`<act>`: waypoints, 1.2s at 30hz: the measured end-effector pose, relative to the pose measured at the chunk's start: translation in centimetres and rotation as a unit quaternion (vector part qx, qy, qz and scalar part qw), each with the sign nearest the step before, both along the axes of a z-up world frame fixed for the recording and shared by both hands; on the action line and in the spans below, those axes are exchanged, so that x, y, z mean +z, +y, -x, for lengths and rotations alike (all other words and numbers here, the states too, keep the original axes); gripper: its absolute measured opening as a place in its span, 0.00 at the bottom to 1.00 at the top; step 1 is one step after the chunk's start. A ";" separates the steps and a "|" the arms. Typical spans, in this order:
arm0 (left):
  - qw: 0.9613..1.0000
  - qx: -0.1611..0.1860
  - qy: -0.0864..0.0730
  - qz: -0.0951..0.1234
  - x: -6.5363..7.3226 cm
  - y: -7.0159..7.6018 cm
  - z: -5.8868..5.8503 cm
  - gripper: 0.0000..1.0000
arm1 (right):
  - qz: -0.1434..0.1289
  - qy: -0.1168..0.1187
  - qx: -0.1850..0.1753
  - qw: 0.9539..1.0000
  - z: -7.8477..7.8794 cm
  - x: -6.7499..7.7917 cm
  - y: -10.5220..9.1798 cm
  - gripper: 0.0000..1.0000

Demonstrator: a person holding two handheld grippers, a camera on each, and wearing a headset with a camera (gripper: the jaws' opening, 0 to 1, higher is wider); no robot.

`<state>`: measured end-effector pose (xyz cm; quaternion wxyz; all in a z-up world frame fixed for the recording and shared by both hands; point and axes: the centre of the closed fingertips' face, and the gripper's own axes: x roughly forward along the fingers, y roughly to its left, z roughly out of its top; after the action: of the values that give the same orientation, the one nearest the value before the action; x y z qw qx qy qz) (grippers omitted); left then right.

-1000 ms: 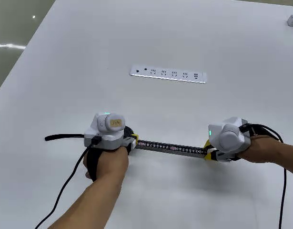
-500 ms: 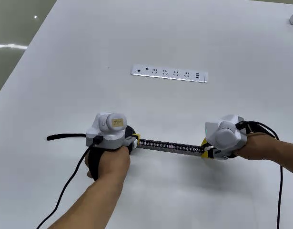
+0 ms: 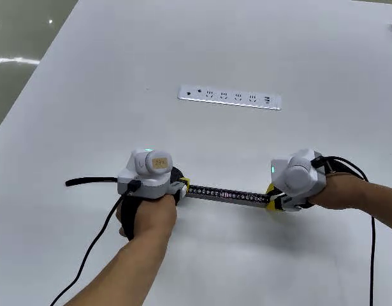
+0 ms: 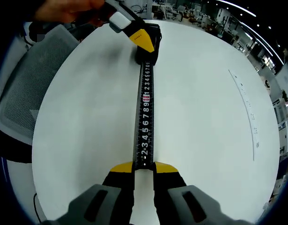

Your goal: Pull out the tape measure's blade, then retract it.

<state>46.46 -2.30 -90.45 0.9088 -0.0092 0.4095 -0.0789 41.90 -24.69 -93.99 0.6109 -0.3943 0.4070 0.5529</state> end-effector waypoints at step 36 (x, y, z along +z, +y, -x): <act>1.000 -0.003 0.002 0.001 0.0 -0.1 0.0 0.59 | -0.015 0.005 0.016 1.000 -0.5 -0.2 4.3 0.14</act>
<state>46.45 -2.43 -90.44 0.9077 -0.0089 0.4115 -0.0821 42.40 -20.34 -94.16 0.6054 -0.3884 0.3952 0.5713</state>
